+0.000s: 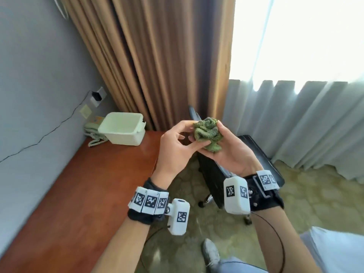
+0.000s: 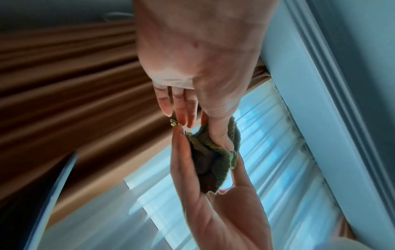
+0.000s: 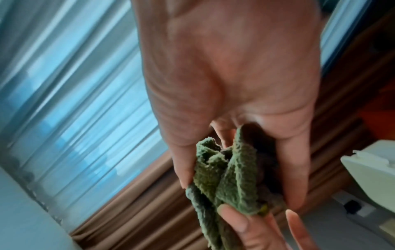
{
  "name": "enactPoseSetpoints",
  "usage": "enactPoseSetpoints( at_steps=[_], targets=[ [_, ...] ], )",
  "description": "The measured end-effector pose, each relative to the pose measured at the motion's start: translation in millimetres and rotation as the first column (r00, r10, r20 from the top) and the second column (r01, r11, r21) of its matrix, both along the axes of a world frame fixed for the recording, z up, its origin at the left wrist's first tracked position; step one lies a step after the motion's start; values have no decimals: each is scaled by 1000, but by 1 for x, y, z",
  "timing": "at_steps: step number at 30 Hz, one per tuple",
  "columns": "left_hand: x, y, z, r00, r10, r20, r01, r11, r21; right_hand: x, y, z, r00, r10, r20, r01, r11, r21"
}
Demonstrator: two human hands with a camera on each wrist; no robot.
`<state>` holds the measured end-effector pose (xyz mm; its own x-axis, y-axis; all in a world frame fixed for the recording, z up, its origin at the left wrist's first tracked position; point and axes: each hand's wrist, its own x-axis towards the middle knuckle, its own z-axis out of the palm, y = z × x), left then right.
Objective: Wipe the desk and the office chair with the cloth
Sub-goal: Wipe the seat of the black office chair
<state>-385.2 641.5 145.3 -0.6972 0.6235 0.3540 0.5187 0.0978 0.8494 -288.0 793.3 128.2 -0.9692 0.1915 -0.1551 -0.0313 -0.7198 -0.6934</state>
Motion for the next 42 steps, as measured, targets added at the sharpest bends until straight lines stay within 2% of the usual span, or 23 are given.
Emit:
enactPoseSetpoints(
  at_steps=[3, 5, 7, 9, 12, 15, 17, 19, 24, 27, 29, 33, 35, 39, 42],
  targets=[
    [32, 21, -21, 993, -46, -104, 35, 994, -103, 56, 9, -18, 992, -122, 32, 124, 989, -75],
    [57, 34, -36, 989, -86, -119, 67, 985, -156, 87, 21, -24, 977, -185, 111, 187, 982, -12],
    [80, 45, -48, 988, -136, -73, 118, 970, -213, 115, 40, -29, 945, -269, 188, 258, 963, 81],
    [96, 54, -65, 982, -170, -78, 139, 941, -310, 141, 65, -38, 888, -401, 226, 378, 915, 140],
    [105, 65, -101, 980, -151, -133, 73, 883, -463, 178, 100, -55, 747, -617, 247, 579, 787, 215],
    [105, 76, -132, 980, -65, -189, -61, 803, -592, 202, 129, -73, 649, -711, 272, 635, 703, 321],
    [103, 85, -149, 966, -6, -258, -169, 739, -652, 205, 151, -86, 662, -694, 281, 613, 718, 329],
    [103, 97, -161, 954, 50, -296, -247, 691, -679, 200, 175, -96, 714, -637, 292, 558, 769, 314],
    [112, 140, -175, 931, 191, -311, -361, 611, -704, 176, 230, -100, 867, -430, 252, 353, 887, 298],
    [122, 163, -181, 913, 228, -339, -409, 533, -741, 168, 258, -95, 918, -329, 220, 260, 921, 290],
    [132, 175, -186, 902, 248, -353, -431, 482, -763, 165, 275, -92, 932, -290, 215, 224, 932, 285],
    [142, 187, -195, 883, 184, -431, -469, 372, -801, 156, 305, -94, 939, -246, 238, 176, 944, 281],
    [140, 188, -198, 878, 159, -451, -478, 340, -810, 148, 317, -98, 942, -223, 251, 152, 949, 275],
    [125, 187, -201, 877, 170, -450, -480, 354, -802, 120, 336, -108, 948, -185, 258, 117, 960, 256],
    [116, 181, -208, 894, 154, -421, -448, 356, -820, 95, 349, -122, 954, -103, 281, 26, 963, 267]
  ],
)
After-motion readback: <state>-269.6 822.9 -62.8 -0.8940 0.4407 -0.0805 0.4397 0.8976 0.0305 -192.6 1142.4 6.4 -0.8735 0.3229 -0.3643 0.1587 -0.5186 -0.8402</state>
